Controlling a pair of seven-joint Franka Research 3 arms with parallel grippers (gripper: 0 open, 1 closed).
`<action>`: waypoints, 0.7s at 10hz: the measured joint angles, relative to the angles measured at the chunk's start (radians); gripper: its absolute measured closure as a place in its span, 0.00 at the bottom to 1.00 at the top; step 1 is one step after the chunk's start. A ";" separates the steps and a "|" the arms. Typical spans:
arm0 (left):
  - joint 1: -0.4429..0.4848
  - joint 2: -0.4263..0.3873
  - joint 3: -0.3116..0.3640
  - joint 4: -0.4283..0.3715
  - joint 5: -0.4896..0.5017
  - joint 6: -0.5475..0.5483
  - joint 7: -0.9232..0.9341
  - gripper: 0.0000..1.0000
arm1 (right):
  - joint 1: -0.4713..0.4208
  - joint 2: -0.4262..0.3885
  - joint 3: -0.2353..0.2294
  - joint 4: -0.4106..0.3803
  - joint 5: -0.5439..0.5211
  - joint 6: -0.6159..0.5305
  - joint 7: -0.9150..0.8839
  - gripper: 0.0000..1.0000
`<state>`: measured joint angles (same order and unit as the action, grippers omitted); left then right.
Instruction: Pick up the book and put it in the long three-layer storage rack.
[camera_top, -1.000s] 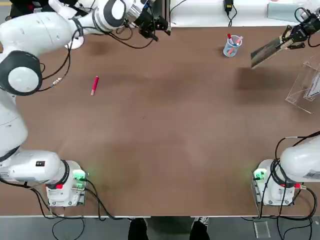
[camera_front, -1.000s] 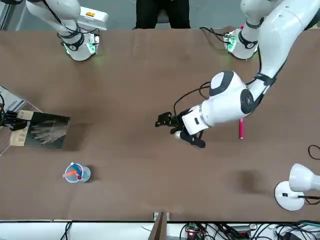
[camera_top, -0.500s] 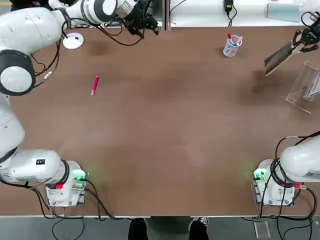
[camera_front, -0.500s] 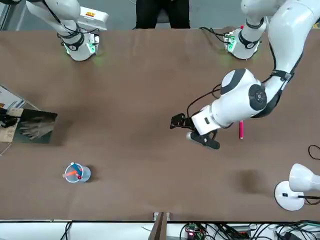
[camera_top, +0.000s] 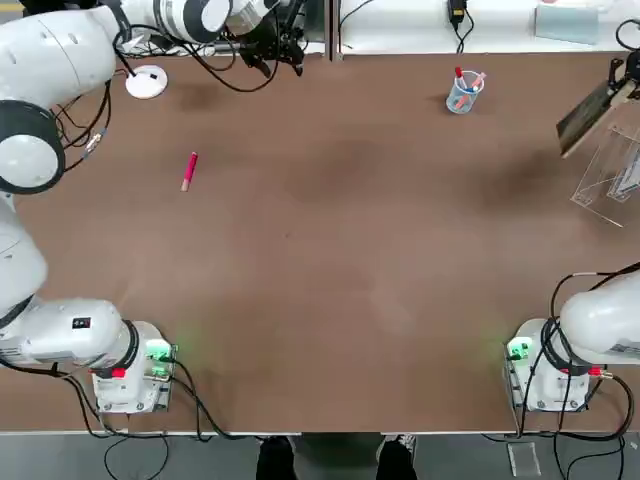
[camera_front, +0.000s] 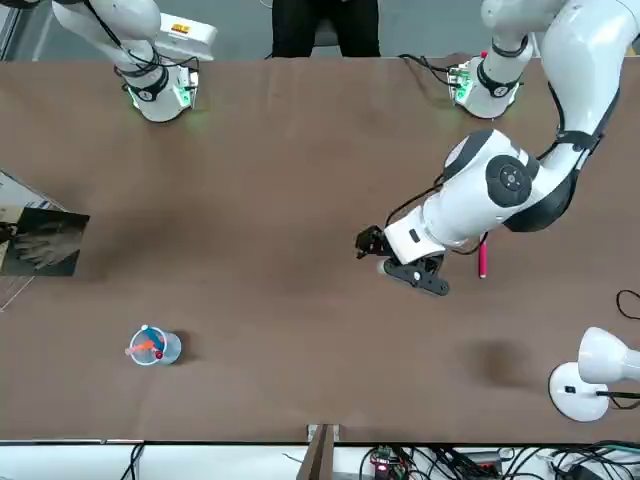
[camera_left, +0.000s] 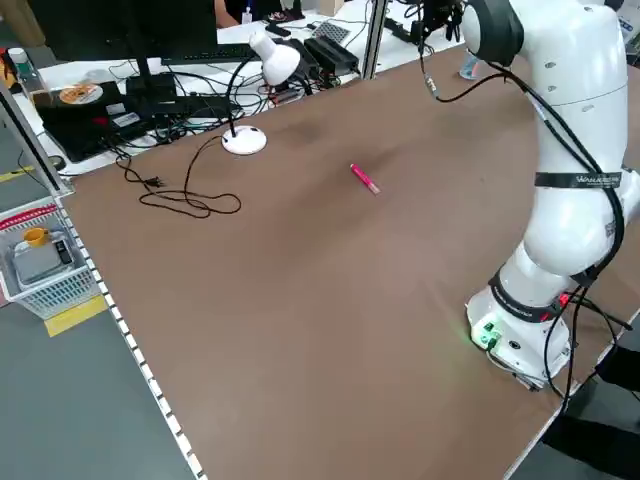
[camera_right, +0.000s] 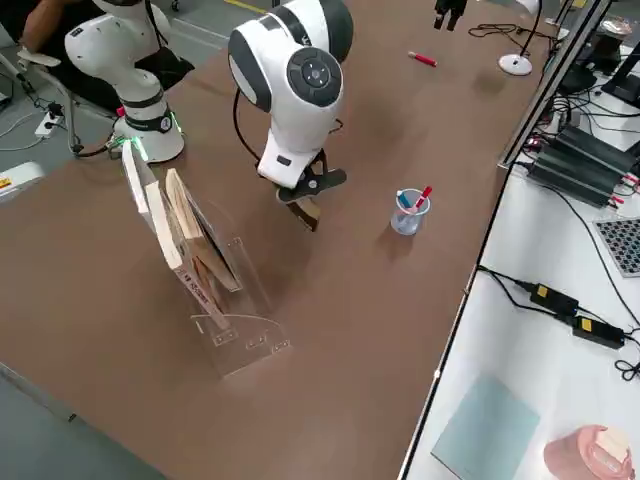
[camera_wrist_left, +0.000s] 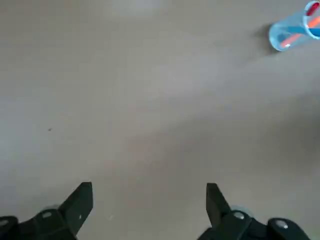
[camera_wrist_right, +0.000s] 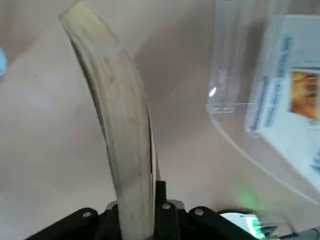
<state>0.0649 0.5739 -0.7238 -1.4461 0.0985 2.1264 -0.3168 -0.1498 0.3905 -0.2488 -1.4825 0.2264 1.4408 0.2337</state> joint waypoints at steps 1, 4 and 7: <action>0.007 -0.007 0.001 -0.006 0.002 -0.006 -0.017 0.00 | -0.013 0.000 -0.001 0.001 -0.016 0.000 0.000 0.85; 0.061 -0.046 0.001 -0.053 0.004 -0.022 -0.034 0.00 | -0.074 0.000 -0.001 0.001 -0.027 -0.004 -0.002 0.85; 0.125 -0.111 0.001 -0.071 0.007 -0.147 -0.031 0.00 | -0.100 0.001 -0.001 0.000 -0.051 -0.005 -0.002 0.85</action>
<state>0.1895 0.4627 -0.7227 -1.5171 0.1057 1.9797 -0.3478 -0.2497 0.3912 -0.2500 -1.4821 0.1750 1.4362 0.2318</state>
